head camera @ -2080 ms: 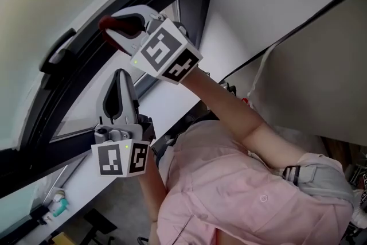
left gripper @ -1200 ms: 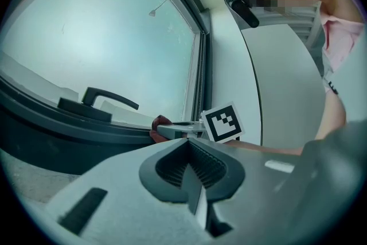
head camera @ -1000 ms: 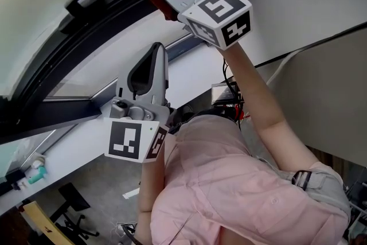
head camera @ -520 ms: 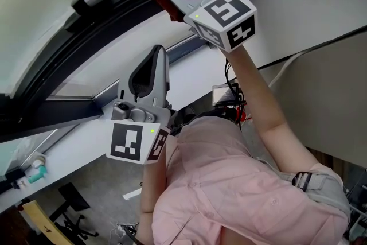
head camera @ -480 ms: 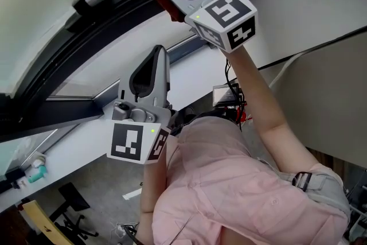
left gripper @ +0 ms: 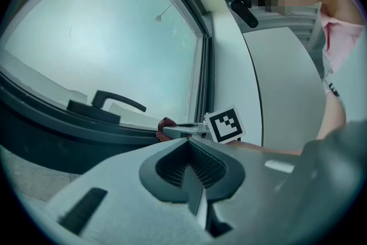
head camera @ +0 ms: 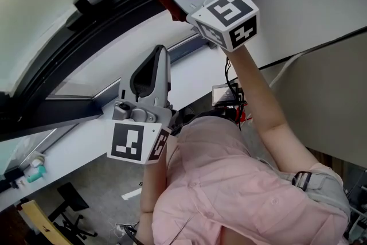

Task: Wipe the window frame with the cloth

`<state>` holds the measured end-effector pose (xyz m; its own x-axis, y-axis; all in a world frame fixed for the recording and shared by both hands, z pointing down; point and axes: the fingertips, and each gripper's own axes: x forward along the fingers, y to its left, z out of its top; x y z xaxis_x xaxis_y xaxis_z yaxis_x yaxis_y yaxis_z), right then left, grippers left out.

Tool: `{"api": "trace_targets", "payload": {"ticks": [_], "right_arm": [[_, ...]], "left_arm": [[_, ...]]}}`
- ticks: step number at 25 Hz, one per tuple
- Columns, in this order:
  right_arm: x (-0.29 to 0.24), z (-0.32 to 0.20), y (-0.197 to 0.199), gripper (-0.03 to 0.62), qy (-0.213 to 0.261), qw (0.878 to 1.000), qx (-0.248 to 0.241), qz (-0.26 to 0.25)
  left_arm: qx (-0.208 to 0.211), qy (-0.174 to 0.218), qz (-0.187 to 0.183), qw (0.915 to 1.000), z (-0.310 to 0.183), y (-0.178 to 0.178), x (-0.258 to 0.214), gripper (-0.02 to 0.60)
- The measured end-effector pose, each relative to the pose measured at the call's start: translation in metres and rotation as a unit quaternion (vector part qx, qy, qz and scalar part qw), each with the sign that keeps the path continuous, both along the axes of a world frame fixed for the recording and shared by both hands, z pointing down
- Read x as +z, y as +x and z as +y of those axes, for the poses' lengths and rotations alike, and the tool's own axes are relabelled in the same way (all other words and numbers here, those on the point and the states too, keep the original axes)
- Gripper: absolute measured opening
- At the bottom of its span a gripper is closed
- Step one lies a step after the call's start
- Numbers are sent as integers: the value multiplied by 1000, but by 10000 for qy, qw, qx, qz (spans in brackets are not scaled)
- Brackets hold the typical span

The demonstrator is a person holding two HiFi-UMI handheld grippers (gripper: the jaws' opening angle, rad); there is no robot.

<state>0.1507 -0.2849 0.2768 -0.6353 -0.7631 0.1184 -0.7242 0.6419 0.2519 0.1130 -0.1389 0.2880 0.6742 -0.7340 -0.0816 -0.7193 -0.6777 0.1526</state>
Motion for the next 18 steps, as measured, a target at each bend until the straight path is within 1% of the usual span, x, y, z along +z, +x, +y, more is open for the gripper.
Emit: {"api": "trace_targets", "payload": {"ticks": [5,18], "right_arm": [[0,0,0,61,58,10000,73,10],[1,0,0,61,107,9998,69,128]], "left_arm": [[-23,-7,19,10000,-1,-3,0,-3],[-51,17,108,9999,-2,-5,-1,-3]]}}
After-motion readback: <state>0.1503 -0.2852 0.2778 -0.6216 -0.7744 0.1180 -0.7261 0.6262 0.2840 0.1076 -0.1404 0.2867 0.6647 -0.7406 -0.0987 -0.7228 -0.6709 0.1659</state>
